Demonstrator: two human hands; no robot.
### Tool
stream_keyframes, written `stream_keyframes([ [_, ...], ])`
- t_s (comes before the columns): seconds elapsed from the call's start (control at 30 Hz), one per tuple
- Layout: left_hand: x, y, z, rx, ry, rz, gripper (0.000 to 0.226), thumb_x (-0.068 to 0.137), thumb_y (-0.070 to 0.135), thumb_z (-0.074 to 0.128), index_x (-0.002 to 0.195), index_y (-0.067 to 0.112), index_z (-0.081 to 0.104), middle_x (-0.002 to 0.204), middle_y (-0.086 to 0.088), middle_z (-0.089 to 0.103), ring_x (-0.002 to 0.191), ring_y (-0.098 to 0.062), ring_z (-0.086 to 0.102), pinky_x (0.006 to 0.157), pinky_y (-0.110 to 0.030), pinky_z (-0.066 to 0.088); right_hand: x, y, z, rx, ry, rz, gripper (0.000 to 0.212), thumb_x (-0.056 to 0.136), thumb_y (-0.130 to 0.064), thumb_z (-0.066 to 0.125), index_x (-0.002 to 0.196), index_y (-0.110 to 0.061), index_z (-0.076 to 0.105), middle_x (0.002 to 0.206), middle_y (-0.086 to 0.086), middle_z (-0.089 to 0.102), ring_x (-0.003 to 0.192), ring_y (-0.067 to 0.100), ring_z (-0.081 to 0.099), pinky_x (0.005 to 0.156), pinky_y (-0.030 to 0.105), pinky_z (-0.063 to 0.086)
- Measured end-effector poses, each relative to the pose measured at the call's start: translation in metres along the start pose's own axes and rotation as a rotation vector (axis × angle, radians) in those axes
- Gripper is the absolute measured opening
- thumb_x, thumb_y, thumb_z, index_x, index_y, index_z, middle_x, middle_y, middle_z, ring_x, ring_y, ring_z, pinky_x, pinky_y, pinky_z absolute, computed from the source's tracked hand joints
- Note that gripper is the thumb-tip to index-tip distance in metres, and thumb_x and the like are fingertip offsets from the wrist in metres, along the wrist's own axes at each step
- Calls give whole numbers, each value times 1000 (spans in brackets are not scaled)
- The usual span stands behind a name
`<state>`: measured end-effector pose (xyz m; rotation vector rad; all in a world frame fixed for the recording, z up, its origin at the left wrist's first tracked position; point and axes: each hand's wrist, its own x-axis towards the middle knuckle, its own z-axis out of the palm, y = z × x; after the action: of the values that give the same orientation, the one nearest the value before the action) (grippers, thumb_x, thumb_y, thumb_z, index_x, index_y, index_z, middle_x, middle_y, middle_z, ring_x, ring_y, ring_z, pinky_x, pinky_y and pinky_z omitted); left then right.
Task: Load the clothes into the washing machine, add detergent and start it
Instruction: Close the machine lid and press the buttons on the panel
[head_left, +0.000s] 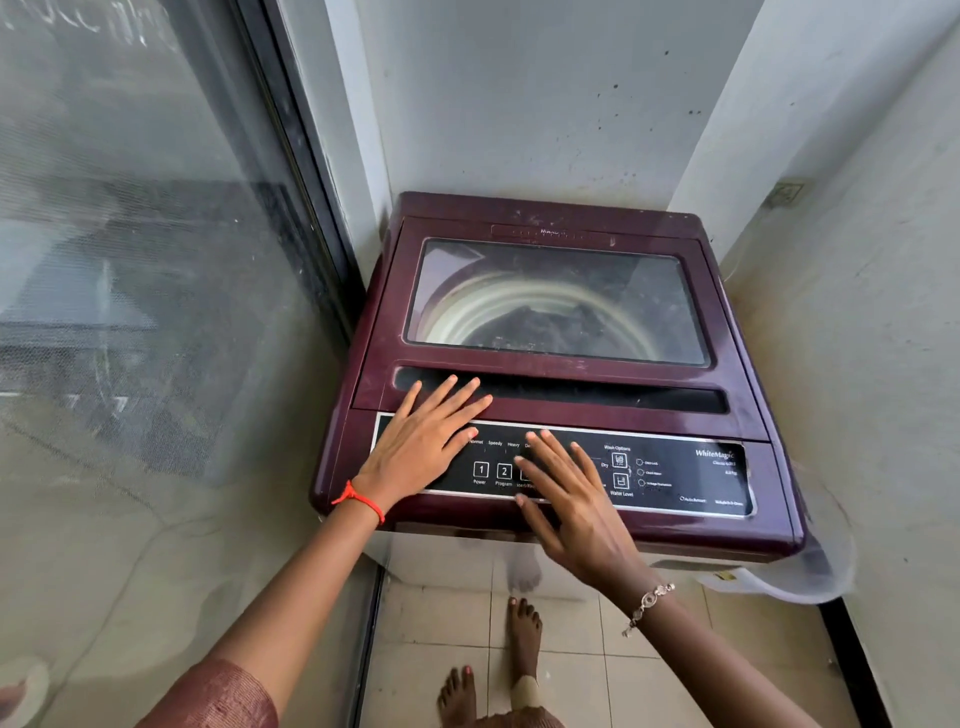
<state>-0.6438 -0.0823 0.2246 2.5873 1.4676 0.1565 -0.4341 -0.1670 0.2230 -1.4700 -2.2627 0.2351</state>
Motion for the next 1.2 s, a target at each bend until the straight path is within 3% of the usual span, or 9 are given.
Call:
stream_keyframes([
  [0.13, -2, 3, 4, 35, 22, -14, 52, 95, 41, 18, 145, 30, 29, 153, 6, 29, 142, -18, 27, 113, -49, 21, 2, 1, 9, -38, -60, -96, 45, 96, -43, 33, 129, -17, 50, 144, 15, 41, 139, 24, 28, 115, 44, 16],
  [0.33, -1, 3, 4, -11, 30, -39, 52, 95, 42, 17, 145, 33, 27, 154, 9, 26, 143, -14, 22, 116, -45, 14, 14, 6, 17, -122, -131, -188, 44, 95, -45, 36, 130, -22, 50, 146, 16, 38, 140, 29, 25, 113, 52, 17],
  [0.47, -2, 2, 6, -27, 58, -52, 49, 96, 42, 21, 143, 33, 31, 153, 11, 28, 143, -11, 23, 116, -44, 15, 11, 2, 22, -146, -89, -177, 44, 94, -44, 39, 130, -22, 51, 143, 16, 42, 140, 30, 26, 112, 54, 21],
  [0.63, 0, -1, 9, -45, 74, -52, 46, 97, 42, 24, 142, 35, 32, 152, 13, 29, 142, -9, 24, 117, -42, 13, 12, 0, 27, -169, 17, -159, 38, 93, -42, 45, 122, -22, 59, 124, 16, 57, 134, 36, 36, 108, 54, 30],
  [0.8, 0, -3, 10, -52, 87, -55, 45, 98, 41, 26, 142, 35, 32, 152, 13, 30, 142, -8, 23, 117, -42, 12, 13, 2, 31, -176, 59, -171, 34, 92, -38, 49, 120, -21, 61, 117, 11, 45, 133, 37, 36, 108, 53, 32],
  [1.2, 3, -1, 10, -59, 104, -64, 44, 98, 40, 29, 141, 33, 35, 151, 12, 32, 141, -9, 25, 116, -40, 12, 14, 4, 34, -110, 74, -128, 31, 92, -35, 49, 120, -24, 59, 109, 8, 42, 123, 38, 40, 108, 53, 31],
])
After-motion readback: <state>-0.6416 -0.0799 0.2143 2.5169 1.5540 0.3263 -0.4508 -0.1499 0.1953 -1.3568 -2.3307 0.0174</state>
